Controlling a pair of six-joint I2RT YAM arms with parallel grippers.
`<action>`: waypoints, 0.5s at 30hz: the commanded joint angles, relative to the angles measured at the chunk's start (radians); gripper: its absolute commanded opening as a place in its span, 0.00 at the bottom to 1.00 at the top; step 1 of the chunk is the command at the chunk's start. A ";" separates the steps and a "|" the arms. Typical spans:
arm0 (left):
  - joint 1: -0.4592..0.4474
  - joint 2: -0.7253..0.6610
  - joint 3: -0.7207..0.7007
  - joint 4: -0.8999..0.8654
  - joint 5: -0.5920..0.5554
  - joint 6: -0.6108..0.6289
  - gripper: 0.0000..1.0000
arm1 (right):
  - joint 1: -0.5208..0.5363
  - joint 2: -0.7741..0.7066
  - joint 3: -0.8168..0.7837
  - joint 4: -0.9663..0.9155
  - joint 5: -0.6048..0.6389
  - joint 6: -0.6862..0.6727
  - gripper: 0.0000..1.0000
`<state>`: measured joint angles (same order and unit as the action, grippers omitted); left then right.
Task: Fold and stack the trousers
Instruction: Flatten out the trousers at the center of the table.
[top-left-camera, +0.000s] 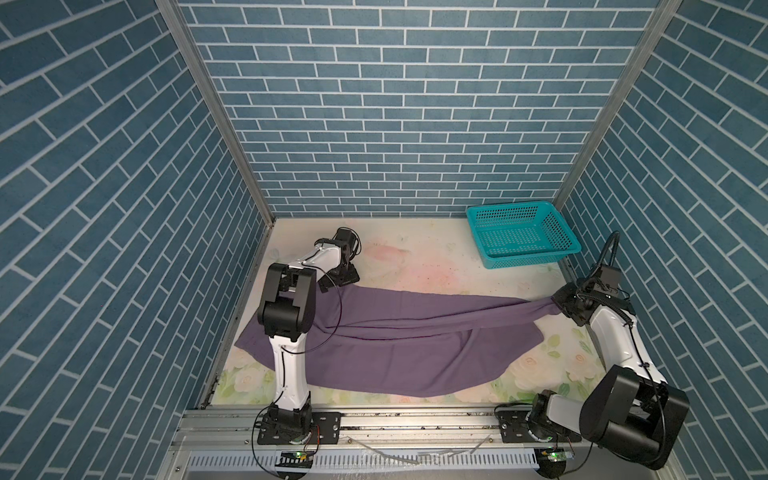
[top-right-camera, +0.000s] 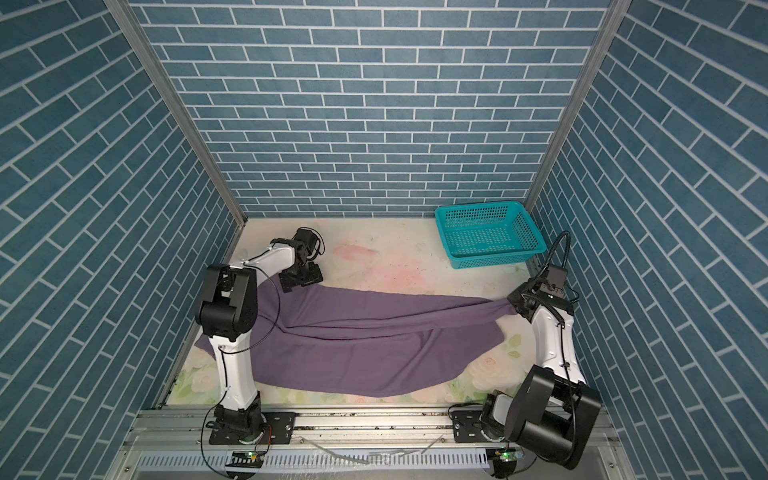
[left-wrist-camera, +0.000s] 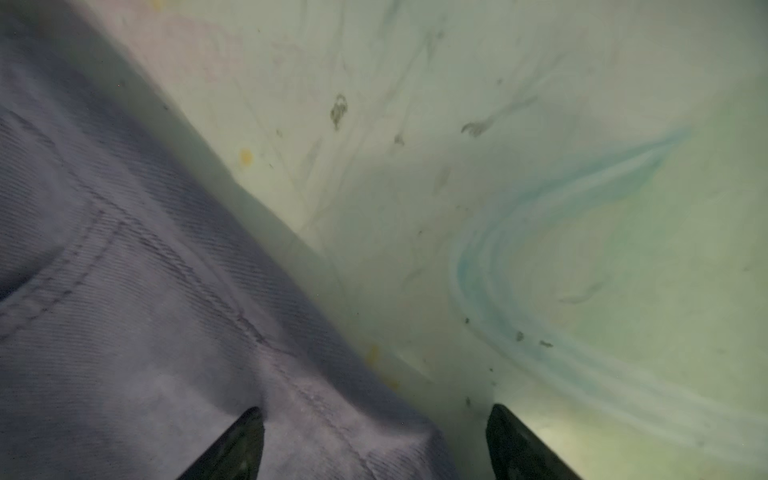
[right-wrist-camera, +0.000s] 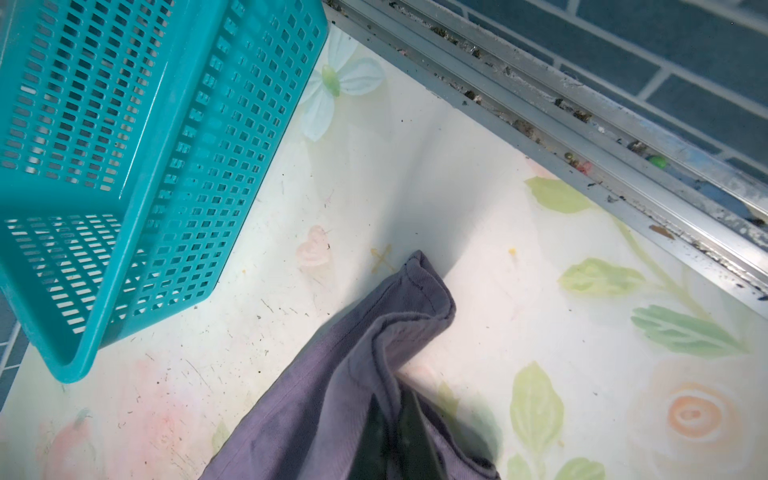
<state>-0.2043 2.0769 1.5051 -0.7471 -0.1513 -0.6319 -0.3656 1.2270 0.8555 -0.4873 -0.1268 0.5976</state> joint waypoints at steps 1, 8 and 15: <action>-0.003 -0.005 0.016 -0.019 0.025 0.013 0.79 | -0.002 0.016 0.039 0.014 0.019 0.001 0.00; 0.012 0.011 0.014 -0.015 0.050 0.031 0.03 | -0.002 0.056 0.063 0.031 0.005 0.006 0.00; 0.126 0.052 0.192 -0.068 0.087 0.020 0.00 | -0.001 0.198 0.285 0.006 -0.013 -0.002 0.00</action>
<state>-0.1398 2.1078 1.6184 -0.7750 -0.0673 -0.6106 -0.3649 1.3735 1.0016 -0.5022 -0.1345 0.5953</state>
